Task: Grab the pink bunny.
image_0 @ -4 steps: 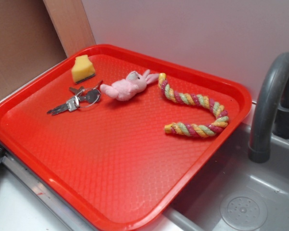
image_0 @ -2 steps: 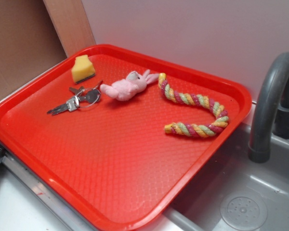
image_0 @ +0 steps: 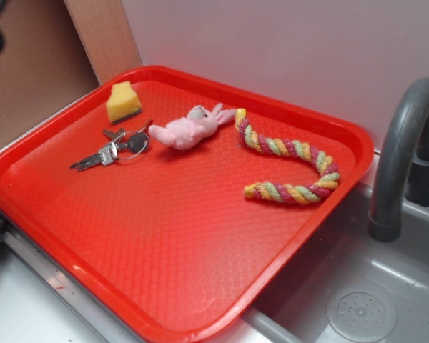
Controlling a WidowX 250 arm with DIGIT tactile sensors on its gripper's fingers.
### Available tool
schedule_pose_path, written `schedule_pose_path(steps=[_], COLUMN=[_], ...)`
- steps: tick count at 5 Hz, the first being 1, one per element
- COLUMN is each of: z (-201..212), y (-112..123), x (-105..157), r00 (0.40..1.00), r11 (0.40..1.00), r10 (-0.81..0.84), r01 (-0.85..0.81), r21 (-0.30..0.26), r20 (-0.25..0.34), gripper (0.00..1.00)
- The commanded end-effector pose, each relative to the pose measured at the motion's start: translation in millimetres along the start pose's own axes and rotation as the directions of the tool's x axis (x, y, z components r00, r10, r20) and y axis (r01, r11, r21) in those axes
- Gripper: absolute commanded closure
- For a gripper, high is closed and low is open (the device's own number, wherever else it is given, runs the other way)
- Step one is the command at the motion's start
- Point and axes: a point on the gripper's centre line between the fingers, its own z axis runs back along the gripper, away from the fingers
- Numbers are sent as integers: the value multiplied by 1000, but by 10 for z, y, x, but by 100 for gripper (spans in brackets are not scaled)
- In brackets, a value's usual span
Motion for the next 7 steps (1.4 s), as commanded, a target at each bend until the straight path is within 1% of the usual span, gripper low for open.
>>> schedule_pose_path(steps=[1, 2, 3, 4, 5, 6, 7], z=[-342, -598, -947, -1175, -1525, -1766, -1885], y=[-398, -608, -735, -681, -613, -583, -577], x=[735, 993, 1195, 1205, 1224, 1118, 1088], r00=[990, 987, 992, 996, 998, 999, 998], r11=[998, 998, 996, 993, 992, 991, 989], r10=[-46, -44, -51, -36, -46, -33, -46], r01=[41, 38, 42, 26, 42, 36, 52], r21=[40, 41, 74, 113, 118, 130, 138], r20=[134, 154, 119, 86, 39, -25, -48], gripper=[0, 0, 0, 0, 0, 0, 100])
